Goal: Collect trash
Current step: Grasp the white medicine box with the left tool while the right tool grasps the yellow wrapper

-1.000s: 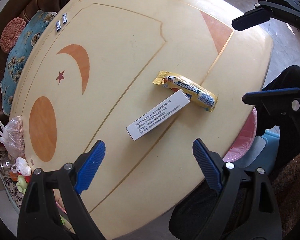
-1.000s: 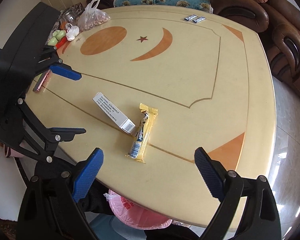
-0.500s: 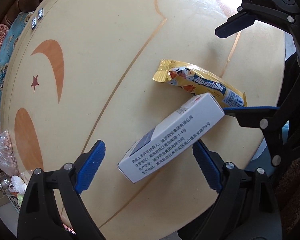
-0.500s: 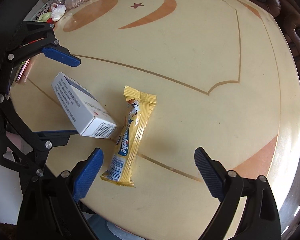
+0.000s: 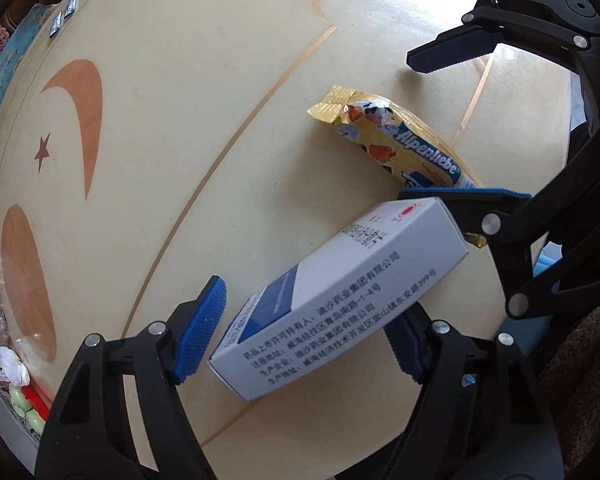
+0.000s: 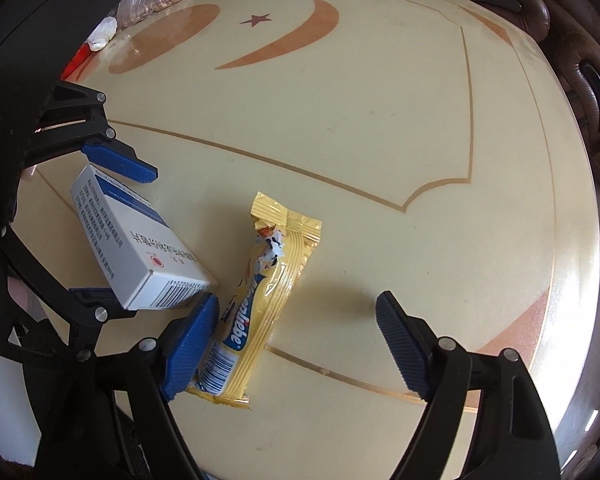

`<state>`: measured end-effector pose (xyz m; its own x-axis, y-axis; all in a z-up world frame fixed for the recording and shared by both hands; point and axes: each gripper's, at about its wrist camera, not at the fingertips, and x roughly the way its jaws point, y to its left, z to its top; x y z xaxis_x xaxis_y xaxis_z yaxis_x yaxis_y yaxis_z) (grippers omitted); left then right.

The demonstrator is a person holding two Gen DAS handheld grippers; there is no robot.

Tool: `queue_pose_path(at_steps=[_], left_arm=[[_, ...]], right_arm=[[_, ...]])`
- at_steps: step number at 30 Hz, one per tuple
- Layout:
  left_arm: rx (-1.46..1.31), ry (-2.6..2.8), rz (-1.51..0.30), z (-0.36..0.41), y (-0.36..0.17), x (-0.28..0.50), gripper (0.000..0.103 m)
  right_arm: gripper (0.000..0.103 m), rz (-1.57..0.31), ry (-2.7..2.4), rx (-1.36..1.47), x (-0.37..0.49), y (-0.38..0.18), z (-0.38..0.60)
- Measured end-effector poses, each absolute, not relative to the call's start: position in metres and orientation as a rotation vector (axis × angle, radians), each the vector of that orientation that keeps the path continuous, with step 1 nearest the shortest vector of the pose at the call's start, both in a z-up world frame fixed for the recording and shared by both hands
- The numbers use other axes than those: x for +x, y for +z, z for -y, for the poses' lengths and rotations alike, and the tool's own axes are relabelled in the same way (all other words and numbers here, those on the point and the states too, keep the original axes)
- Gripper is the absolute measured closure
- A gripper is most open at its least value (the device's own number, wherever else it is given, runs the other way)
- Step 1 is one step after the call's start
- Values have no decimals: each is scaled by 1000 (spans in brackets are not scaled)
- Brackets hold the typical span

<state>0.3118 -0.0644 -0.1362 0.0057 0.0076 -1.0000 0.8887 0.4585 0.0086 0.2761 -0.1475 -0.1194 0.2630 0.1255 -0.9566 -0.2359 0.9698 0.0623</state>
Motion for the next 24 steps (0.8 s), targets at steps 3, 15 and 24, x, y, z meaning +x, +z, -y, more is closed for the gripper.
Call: queue_pose_path(at_steps=[3, 15, 24], left_arm=[[820, -847, -1391, 60, -133, 305, 42], [665, -710, -1448, 47, -127, 289, 65], [555, -645, -1494, 42, -129, 297, 76]], right_arm=[[40, -1268, 212, -130, 273, -117, 144], [73, -1262, 170, -114, 275, -119, 155], [80, -1271, 223, -51, 273, -112, 161]])
